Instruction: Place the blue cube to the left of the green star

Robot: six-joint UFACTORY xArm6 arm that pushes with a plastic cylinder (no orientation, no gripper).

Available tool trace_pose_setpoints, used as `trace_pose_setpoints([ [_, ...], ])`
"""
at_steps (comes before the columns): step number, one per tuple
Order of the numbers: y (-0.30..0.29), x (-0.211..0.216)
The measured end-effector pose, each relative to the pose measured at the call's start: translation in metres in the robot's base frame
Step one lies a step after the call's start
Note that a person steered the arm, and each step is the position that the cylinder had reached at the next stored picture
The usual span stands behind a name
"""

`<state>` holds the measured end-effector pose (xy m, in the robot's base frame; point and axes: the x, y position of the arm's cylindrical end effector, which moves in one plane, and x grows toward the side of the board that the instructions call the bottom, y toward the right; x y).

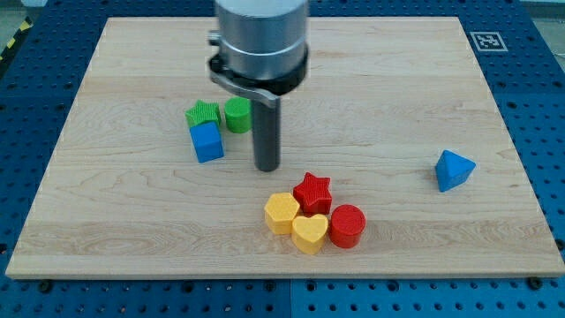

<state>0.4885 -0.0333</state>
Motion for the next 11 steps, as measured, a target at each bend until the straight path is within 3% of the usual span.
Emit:
trace_pose_setpoints([
  [2,-0.020,-0.007],
  [6,-0.124,-0.013],
  [11,-0.137,-0.050],
])
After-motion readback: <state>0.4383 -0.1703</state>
